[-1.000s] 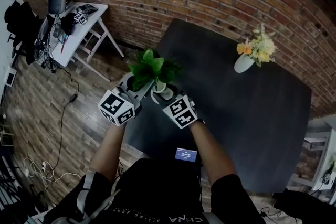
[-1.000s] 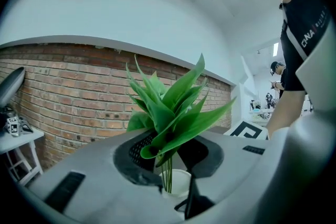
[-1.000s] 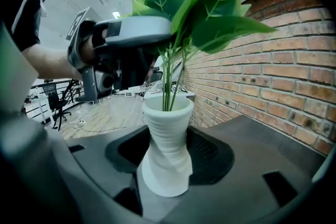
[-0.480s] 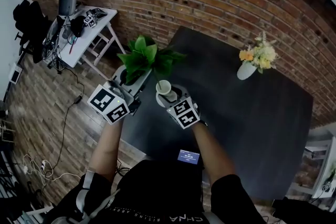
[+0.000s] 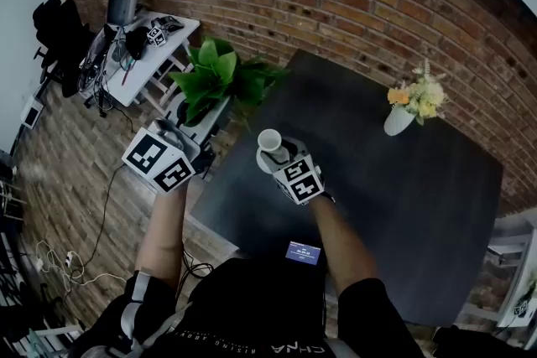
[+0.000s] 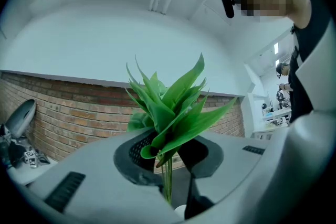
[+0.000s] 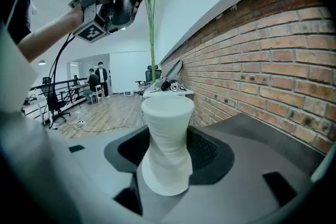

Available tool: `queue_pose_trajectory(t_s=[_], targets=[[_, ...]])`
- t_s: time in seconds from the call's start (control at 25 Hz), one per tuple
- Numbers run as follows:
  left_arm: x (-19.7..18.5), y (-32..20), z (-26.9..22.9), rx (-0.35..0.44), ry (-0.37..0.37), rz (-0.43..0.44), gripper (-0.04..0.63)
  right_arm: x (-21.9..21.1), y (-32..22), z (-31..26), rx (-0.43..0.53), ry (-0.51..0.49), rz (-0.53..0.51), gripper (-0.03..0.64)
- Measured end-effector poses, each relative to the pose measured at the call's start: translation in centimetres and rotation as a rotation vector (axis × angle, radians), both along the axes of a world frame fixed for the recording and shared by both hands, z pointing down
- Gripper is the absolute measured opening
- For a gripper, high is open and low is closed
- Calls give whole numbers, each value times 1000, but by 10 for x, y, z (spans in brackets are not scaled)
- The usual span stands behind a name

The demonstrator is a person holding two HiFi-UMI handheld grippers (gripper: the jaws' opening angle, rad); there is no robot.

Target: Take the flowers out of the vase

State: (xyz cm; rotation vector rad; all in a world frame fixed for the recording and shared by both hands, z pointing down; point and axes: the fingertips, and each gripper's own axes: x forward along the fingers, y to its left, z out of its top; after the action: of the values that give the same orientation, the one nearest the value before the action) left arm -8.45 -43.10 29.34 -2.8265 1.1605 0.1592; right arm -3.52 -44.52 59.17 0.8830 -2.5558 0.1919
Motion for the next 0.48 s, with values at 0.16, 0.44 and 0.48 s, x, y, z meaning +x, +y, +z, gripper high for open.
queue_pose_trajectory(t_s=[0.16,0.44,0.48], targets=[[-22,-3,10,1,-37,-76,94,1,2,-1,-9,10,-5,222],[-44,-6,69,-79,-75,-135,94,2,0,-2,-15,20,-18,222],[-44,-6,79,-93,-84,-136,94,1,0,-2,-17,21,-19,223]])
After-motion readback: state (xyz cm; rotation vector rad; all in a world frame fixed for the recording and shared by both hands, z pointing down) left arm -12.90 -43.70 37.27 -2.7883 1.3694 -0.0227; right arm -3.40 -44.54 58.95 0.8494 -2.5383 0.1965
